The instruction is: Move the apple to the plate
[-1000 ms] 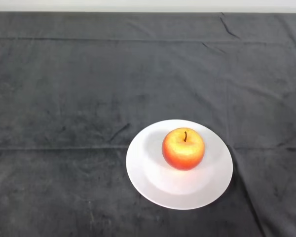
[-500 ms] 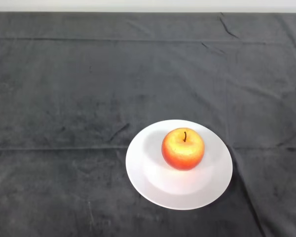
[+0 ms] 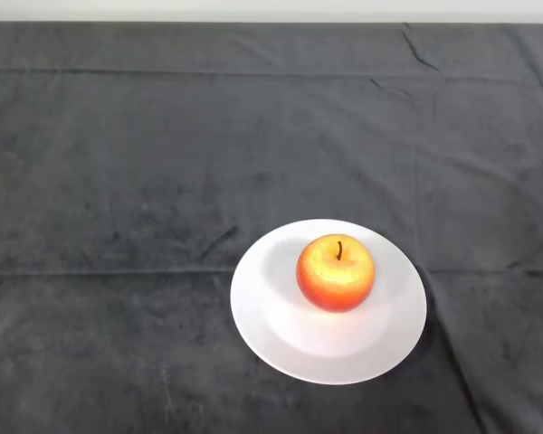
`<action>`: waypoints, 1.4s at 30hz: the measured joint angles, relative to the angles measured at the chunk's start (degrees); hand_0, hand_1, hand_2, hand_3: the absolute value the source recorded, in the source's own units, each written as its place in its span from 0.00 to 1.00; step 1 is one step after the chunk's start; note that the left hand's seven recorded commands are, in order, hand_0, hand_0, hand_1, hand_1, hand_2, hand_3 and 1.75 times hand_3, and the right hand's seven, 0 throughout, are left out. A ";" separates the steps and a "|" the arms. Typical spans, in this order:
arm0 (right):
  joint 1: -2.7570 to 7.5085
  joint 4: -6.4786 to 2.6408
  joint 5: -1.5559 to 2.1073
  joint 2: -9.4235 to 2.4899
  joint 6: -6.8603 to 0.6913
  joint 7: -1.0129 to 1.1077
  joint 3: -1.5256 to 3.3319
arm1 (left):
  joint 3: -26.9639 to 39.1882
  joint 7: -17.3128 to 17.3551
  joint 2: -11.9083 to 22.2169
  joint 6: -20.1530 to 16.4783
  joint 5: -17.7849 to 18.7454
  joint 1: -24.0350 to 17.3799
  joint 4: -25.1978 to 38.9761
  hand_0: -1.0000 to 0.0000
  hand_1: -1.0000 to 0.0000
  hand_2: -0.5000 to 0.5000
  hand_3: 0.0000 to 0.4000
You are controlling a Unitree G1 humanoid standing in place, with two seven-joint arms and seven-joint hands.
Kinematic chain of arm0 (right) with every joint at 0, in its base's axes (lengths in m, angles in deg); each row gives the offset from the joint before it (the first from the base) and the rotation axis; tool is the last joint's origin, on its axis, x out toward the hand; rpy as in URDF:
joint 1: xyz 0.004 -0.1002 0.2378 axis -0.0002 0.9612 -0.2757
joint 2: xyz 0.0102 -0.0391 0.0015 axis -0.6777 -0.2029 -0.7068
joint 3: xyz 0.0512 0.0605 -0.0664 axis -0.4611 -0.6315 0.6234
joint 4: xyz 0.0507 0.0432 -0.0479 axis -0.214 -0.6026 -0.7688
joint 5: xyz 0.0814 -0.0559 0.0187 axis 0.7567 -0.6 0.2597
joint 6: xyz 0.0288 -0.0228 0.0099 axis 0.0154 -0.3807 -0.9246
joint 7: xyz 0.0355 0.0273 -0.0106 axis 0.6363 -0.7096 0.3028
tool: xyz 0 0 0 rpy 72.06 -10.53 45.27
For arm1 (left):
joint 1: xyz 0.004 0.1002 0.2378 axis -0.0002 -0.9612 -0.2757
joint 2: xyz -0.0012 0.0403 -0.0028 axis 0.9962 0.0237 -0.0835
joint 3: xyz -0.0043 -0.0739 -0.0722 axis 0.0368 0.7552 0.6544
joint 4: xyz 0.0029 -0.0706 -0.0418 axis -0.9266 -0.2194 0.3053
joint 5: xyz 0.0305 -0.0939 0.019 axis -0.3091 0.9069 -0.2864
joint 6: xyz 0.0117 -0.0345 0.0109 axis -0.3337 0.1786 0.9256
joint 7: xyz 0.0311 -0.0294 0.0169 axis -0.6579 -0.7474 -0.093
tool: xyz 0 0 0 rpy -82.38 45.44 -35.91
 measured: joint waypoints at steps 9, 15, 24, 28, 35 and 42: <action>0.00 0.00 0.00 0.00 0.00 0.00 0.00 | 0.00 0.75 0.00 0.05 -0.01 0.08 -0.15 1.00 1.00 0.50 0.00; 0.00 0.00 0.00 0.00 0.00 0.00 0.00 | 0.00 1.25 0.00 0.26 -0.02 0.15 -0.93 1.00 1.00 0.50 0.00; 0.00 0.00 0.00 0.00 0.00 0.00 0.00 | 0.00 1.85 0.00 1.22 -0.11 0.21 -2.33 1.00 1.00 0.50 0.00; 0.00 0.00 0.00 0.00 0.00 0.00 0.00 | 0.00 2.01 0.00 1.24 -0.19 0.21 -2.34 1.00 1.00 0.50 0.00; 0.00 0.00 0.00 0.00 0.00 0.00 0.00 | 0.00 2.42 0.00 2.28 -1.08 0.24 -2.78 1.00 1.00 0.50 0.00; 0.00 0.00 0.00 0.00 0.00 0.00 0.00 | 0.00 2.73 0.00 2.29 -1.08 0.25 -2.94 1.00 1.00 0.50 0.00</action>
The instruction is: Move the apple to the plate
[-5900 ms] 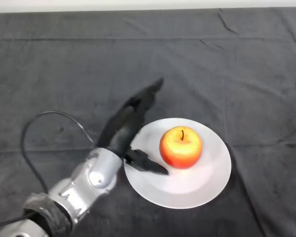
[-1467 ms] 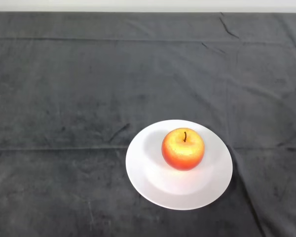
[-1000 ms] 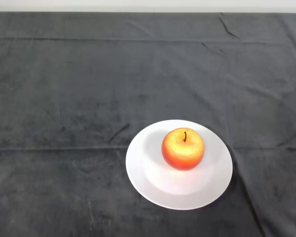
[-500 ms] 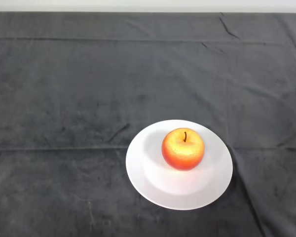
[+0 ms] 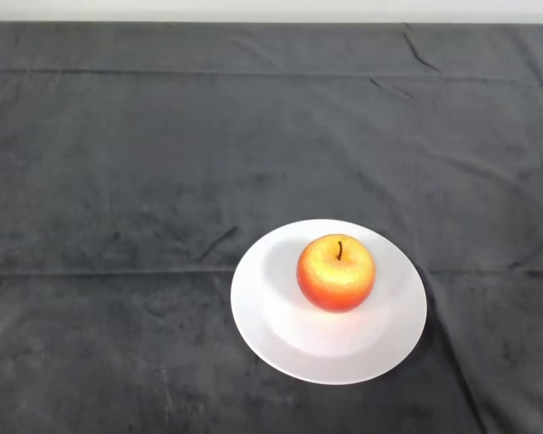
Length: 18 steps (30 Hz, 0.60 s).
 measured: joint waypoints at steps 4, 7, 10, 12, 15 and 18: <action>0.00 0.00 0.00 0.00 0.00 0.00 0.00 | 0.00 0.05 0.00 0.00 0.00 0.01 -0.03 1.00 1.00 0.50 0.00; 0.00 0.00 0.00 0.00 0.00 0.00 0.00 | 0.00 0.07 0.00 0.00 -0.01 0.01 -0.03 1.00 1.00 0.50 0.00; 0.00 0.00 0.00 0.00 0.00 0.00 0.00 | 0.00 0.07 0.00 0.00 -0.02 0.03 -0.04 1.00 1.00 0.50 0.00; 0.00 0.00 0.00 0.00 0.00 0.00 0.00 | 0.00 0.08 0.00 0.00 -0.02 0.05 -0.05 1.00 1.00 0.50 0.00; 0.00 0.00 0.00 0.00 0.00 0.00 0.00 | 0.00 0.10 0.00 0.00 -0.02 0.07 -0.05 1.00 1.00 0.50 0.00; 0.00 0.00 0.00 0.00 0.00 0.00 0.00 | 0.00 0.12 0.00 0.00 -0.02 0.08 -0.06 1.00 1.00 0.50 0.00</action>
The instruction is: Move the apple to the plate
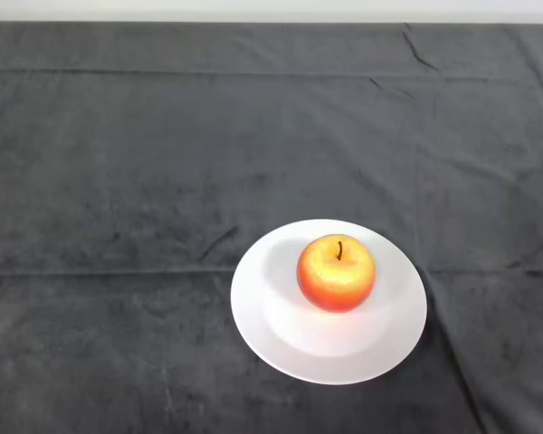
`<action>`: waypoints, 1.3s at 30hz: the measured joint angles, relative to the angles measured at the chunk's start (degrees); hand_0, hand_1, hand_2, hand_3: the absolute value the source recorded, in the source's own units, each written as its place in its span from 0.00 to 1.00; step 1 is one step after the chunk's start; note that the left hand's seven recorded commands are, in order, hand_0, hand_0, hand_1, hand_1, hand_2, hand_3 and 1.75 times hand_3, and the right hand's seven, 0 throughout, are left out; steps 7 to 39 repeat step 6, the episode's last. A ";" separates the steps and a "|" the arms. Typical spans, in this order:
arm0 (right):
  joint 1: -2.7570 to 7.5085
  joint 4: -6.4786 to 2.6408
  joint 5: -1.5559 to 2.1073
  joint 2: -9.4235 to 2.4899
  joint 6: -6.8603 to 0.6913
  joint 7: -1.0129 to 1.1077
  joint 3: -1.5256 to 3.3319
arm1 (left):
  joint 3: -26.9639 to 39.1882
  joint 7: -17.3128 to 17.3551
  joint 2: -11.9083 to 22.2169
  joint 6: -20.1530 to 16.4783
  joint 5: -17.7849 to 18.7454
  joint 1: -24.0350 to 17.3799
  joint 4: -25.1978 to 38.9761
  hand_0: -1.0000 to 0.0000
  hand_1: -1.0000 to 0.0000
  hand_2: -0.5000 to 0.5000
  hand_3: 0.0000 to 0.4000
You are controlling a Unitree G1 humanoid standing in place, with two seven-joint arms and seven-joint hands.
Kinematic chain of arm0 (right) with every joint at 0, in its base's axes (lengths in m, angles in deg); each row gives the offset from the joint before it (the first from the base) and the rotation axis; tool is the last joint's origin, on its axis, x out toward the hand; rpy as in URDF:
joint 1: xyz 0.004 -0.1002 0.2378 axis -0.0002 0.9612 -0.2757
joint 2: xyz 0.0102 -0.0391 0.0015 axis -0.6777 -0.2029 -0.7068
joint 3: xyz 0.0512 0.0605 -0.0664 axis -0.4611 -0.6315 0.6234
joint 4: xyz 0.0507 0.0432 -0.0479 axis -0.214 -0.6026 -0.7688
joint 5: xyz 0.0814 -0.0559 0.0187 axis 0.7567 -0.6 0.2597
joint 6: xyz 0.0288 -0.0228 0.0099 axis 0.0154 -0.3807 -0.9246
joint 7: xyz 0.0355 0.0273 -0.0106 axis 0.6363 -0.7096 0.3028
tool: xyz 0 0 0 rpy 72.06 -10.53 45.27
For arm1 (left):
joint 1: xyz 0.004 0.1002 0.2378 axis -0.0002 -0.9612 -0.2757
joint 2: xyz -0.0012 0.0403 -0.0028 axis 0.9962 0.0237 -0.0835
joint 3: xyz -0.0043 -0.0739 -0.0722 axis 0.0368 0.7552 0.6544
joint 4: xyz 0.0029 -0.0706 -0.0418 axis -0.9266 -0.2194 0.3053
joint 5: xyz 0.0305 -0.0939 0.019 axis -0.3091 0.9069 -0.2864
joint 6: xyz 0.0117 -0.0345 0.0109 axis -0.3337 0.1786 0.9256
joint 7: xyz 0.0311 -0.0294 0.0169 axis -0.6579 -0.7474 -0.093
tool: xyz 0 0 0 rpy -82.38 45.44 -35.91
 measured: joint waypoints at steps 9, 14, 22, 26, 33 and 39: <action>0.00 0.00 0.00 0.00 0.00 0.00 0.00 | 0.00 0.04 0.00 0.00 -0.01 0.01 0.00 1.00 1.00 0.50 0.00; 0.00 0.00 0.00 0.00 0.00 0.00 0.00 | 0.00 0.04 0.00 0.00 -0.01 0.01 0.00 1.00 1.00 0.50 0.00; 0.00 0.00 0.00 0.00 0.00 0.00 0.00 | 0.00 0.04 0.00 0.00 -0.01 0.01 0.00 1.00 1.00 0.50 0.00; 0.00 0.00 0.00 0.00 0.00 0.00 0.00 | 0.00 0.04 0.00 0.00 -0.01 0.01 0.00 1.00 1.00 0.50 0.00; 0.00 0.00 0.00 0.00 0.00 0.00 0.00 | 0.00 0.04 0.00 0.00 -0.01 0.01 0.00 1.00 1.00 0.50 0.00; 0.00 0.00 0.00 0.00 0.00 0.00 0.00 | 0.00 0.04 0.00 0.00 -0.01 0.01 0.00 1.00 1.00 0.50 0.00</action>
